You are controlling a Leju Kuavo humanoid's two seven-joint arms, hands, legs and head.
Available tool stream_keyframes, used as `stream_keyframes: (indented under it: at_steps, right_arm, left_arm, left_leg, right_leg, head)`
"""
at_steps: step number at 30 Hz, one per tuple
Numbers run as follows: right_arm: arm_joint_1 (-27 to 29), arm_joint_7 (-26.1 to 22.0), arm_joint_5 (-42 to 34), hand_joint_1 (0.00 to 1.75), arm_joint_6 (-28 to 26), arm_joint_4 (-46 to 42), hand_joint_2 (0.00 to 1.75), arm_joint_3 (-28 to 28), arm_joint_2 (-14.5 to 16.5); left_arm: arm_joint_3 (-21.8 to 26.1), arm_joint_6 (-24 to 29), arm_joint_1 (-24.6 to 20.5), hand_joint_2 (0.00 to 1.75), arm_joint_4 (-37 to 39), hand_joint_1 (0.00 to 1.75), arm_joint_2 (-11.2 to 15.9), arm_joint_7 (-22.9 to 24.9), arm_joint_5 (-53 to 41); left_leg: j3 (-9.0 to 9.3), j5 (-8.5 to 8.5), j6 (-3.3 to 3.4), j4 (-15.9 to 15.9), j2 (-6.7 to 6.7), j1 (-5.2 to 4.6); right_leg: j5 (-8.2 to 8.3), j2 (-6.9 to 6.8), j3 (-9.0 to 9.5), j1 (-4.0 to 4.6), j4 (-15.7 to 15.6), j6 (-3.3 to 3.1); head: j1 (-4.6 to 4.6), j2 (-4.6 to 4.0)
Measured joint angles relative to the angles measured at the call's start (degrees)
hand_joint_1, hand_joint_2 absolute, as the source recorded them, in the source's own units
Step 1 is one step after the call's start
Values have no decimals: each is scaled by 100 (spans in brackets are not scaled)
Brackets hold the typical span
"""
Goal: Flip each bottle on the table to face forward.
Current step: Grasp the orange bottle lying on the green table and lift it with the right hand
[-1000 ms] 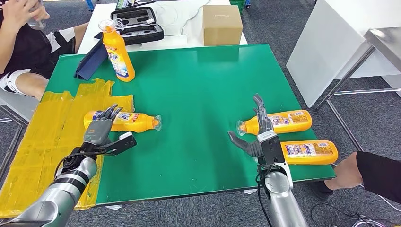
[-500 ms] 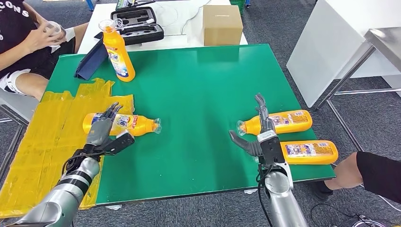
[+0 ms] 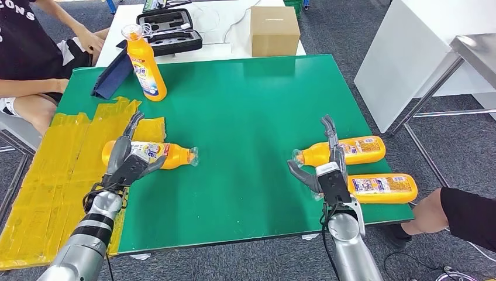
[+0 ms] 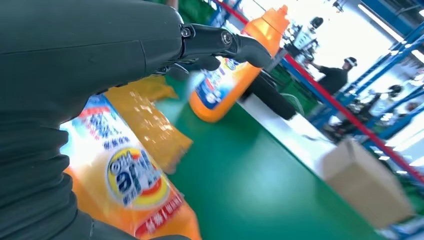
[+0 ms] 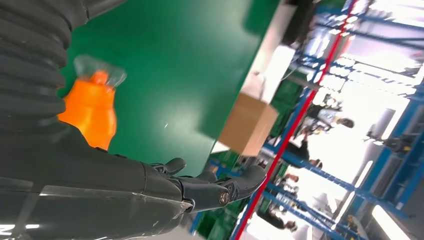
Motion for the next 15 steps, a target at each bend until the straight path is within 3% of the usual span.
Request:
stream_keyframes:
  at_steps: [4,8,15]
  right_arm:
    - [-30,359,821,0,-210,7,175,0,-186]
    - [-116,765,1439,0,-39,97,175,-15,-576]
    - [-761,1229,1860,0,1077,916,175,-125,-1667]
  left_arm:
    - [40,-1088,291,175,-613,0,-25,-76,1124]
    - [46,-2030,701,175,-1250,0,-70,-186,1890]
    - [-156,-2486,998,175,-1628,0,-231,-248,2205]
  left_leg:
    - [-2,-1,1,0,0,-1]
    - [-3,-4,4,0,-3,-9]
    - [-8,6,25,1,-15,-22]
  right_leg:
    - [0,0,1,-3,0,0]
    - [-3,-1,1,-12,-2,3]
    - [8,-3,1,-29,-4,34]
  head:
    - [-1,0]
    - [-1,0]
    - [-1,0]
